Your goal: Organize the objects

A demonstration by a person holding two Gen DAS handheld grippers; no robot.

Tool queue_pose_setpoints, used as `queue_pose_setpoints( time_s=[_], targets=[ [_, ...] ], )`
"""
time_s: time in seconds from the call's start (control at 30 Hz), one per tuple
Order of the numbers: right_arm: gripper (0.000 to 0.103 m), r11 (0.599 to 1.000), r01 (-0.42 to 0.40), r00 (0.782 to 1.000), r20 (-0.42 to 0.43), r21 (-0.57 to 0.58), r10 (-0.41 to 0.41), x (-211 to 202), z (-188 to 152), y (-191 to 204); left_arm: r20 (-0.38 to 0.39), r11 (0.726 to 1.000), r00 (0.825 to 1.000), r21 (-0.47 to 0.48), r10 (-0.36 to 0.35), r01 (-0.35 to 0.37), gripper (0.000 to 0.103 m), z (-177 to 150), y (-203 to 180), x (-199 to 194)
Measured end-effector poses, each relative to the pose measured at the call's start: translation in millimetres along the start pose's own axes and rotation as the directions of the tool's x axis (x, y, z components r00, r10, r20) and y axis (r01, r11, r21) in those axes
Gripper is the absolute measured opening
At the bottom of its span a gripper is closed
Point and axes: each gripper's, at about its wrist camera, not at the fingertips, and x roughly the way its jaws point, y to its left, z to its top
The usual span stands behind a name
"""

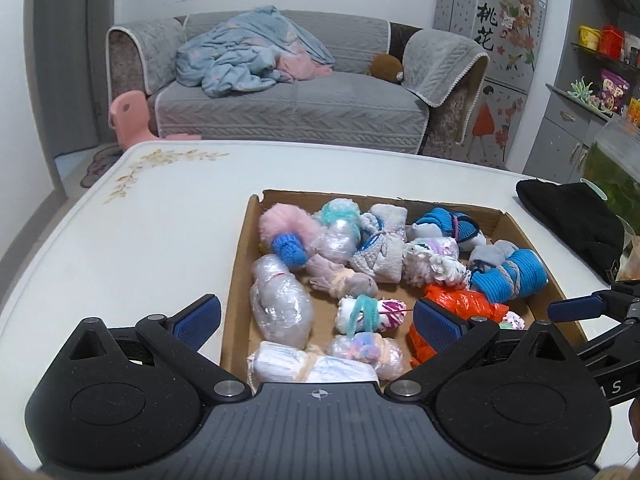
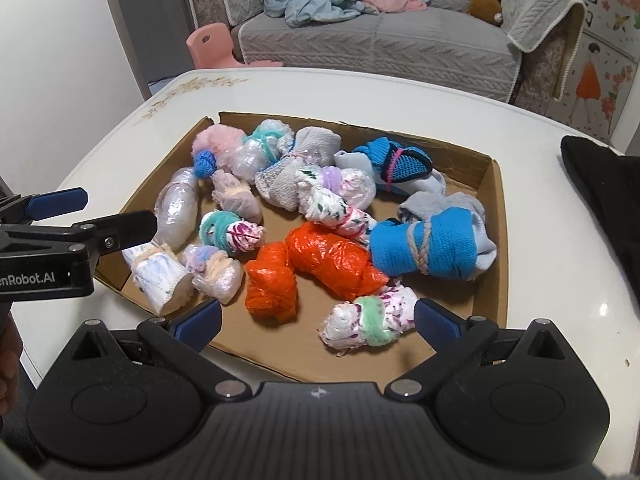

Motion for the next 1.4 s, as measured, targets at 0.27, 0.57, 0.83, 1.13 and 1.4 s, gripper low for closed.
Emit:
queue_pose_setpoints(
  time_s=[0.27,0.57,0.83,1.13,1.4],
  targets=[
    [0.102,1.0,-0.002,1.0,0.005,-0.004,0.002,1,4,6,0.013,0.999,1.0,0.029,0.014,-0.014,0.103,2,-1,0],
    [0.102,1.0,-0.004,1.0,0.011,-0.004,0.004,4,6,10,0.02,1.0,1.0,-0.002,0.017,-0.017,0.103,4,8,0],
    [0.102,1.0,-0.01,1.0,0.01,-0.005,0.01,6,6,13,0.031,1.0,1.0,0.006,-0.003,0.003,0.103,6,7,0],
    [0.102,1.0,-0.019,1.0,0.017,-0.006,0.02,6,7,15,0.066,0.999,0.997,0.023,-0.033,0.031,0.103,8,0,-6],
    [0.102,1.0,-0.018,1.0,0.025,-0.012,0.018,6,8,16,0.038,1.0,0.999,-0.004,-0.03,0.03,0.103,11,3,-1]
  ],
)
